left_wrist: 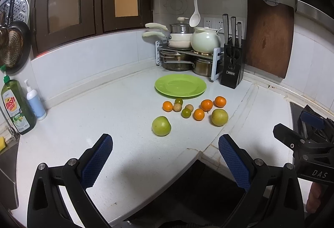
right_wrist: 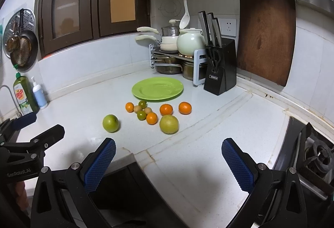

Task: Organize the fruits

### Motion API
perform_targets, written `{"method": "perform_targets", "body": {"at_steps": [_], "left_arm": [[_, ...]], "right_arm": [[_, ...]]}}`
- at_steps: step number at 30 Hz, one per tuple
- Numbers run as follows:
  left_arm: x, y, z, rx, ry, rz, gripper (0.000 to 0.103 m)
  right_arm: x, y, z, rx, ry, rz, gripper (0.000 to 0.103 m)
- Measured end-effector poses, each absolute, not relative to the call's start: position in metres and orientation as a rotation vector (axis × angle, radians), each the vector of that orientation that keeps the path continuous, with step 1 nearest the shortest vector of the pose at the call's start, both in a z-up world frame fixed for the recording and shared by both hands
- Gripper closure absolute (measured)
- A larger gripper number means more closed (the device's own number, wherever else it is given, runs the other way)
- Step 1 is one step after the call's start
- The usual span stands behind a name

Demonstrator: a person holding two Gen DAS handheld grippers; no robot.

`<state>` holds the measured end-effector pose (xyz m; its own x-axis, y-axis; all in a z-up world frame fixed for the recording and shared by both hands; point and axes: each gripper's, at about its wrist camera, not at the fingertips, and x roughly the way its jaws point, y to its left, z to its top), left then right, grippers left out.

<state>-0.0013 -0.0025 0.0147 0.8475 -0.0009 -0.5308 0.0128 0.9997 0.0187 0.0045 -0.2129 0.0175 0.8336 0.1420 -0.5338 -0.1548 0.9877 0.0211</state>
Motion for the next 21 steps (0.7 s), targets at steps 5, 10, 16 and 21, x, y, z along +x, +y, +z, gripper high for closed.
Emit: {"method": "perform_targets", "body": {"at_steps": [5, 10, 16, 21], "left_arm": [[-0.0035, -0.0013, 0.0138, 0.020, 0.556, -0.006, 0.000], [-0.0035, -0.0004, 0.0135, 0.020, 0.556, -0.009, 0.000], [-0.0028, 0.0007, 0.0142, 0.019, 0.554, -0.011, 0.000], [-0.0028, 0.0033, 0.0181, 0.012, 0.545, -0.011, 0.000]], "right_arm": [[0.0049, -0.2131, 0.0187, -0.022, 0.564, 0.155, 0.001], [0.0031, -0.2124, 0.0213, -0.025, 0.557, 0.160, 0.001], [0.0020, -0.2116, 0.0222, -0.025, 0.554, 0.166, 0.001], [-0.0005, -0.2086, 0.0218, -0.029, 0.547, 0.169, 0.001]]}}
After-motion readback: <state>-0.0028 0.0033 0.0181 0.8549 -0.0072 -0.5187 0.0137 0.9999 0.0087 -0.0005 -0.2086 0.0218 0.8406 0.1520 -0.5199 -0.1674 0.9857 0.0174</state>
